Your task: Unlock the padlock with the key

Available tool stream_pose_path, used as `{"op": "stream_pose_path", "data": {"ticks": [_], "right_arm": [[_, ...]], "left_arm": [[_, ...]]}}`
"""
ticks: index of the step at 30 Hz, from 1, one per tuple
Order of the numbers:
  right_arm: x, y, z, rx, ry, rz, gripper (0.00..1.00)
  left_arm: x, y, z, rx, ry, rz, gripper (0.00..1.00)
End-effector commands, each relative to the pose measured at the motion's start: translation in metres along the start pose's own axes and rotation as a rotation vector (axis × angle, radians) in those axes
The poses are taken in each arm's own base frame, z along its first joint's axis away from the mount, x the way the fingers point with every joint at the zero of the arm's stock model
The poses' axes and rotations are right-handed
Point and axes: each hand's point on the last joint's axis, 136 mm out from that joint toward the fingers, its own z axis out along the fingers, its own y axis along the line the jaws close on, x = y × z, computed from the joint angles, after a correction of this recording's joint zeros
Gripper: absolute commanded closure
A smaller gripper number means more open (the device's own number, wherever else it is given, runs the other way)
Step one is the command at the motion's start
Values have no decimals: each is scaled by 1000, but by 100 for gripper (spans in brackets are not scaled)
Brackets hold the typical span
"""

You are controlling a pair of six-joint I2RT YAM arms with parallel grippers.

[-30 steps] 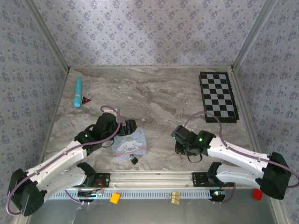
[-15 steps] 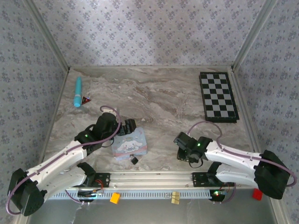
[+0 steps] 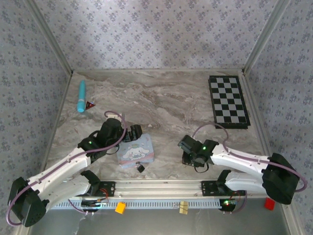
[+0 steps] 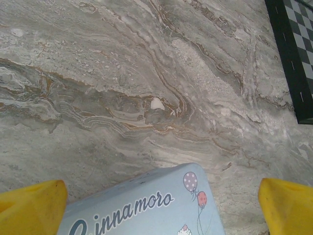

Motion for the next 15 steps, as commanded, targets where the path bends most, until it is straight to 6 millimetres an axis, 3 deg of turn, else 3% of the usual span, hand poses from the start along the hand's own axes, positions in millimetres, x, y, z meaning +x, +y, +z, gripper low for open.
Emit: {"op": "stream_pose_path", "data": {"ticks": [1,9,15], "right_arm": [[-7,2,-7,-10,-26,-2,71],[1,9,15,3,24,-14,72],[14,-8,25,136,73,-37,74]], "left_arm": [[-2,0,-1,-7,-14,17,0],[-3,-1,0,-7,-13,23,0],[-3,1,-1,-14,-14,25,0]]}}
